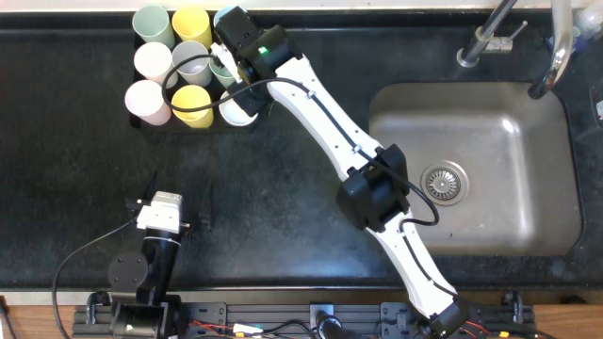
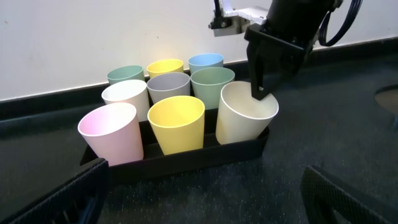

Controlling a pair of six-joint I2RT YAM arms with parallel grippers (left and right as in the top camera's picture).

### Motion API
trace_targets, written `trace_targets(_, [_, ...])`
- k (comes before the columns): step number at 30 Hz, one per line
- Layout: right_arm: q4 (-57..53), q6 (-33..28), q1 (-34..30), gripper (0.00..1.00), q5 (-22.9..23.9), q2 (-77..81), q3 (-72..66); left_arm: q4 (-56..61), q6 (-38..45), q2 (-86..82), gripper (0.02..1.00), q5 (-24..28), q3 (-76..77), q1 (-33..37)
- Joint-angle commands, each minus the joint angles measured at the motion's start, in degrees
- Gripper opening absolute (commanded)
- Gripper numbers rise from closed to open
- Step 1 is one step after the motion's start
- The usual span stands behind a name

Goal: Store Cups

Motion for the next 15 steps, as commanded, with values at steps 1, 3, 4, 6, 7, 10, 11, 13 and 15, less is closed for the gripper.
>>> trace_targets(1, [0.1, 0.3, 0.3, 0.042, 0.6, 0.7, 1.7, 0.1, 0.9, -0.6, 0.998, -0.3, -0.3, -0.1])
trace_targets(3, [0.1, 0.3, 0.3, 0.042, 0.6, 0.7, 1.7, 0.1, 0.9, -0.6, 0.998, -0.3, -0.3, -0.1])
trace_targets(4, [0.2, 0.3, 0.3, 0.117, 0.6, 0.7, 1.7, 0.1, 0.9, -0.6, 0.998, -0.3, -0.3, -0.1])
trace_targets(6, [0.4, 0.3, 0.3, 0.483, 0.6, 0.7, 1.7, 0.1, 0.9, -0.6, 0.998, -0.3, -0.3, -0.1])
trace_targets(7, [0.5, 0.3, 0.3, 0.586, 0.6, 0.7, 1.7, 0.1, 0.9, -0.6, 0.998, -0.3, -0.3, -0.1])
trace_targets(10, [0.5, 0.3, 0.3, 0.755, 0.6, 0.7, 1.7, 0.1, 0.9, -0.6, 0.998, -0.3, -0.3, -0.1])
trace_targets(11, [0.5, 0.3, 0.3, 0.831, 0.6, 0.7, 1.7, 0.1, 0.9, -0.6, 0.998, -0.3, -0.3, -0.1])
trace_targets(13, [0.7, 0.7, 0.3, 1.0, 0.7, 0.7, 1.7, 0.1, 0.9, -0.6, 0.998, -0.3, -0.3, -0.1])
trace_targets(15, [0.8, 3.9, 0.0, 0.998, 2.0, 0.4, 1.9, 0.1, 0.9, -0.6, 0.998, -0.3, -0.3, -0.1])
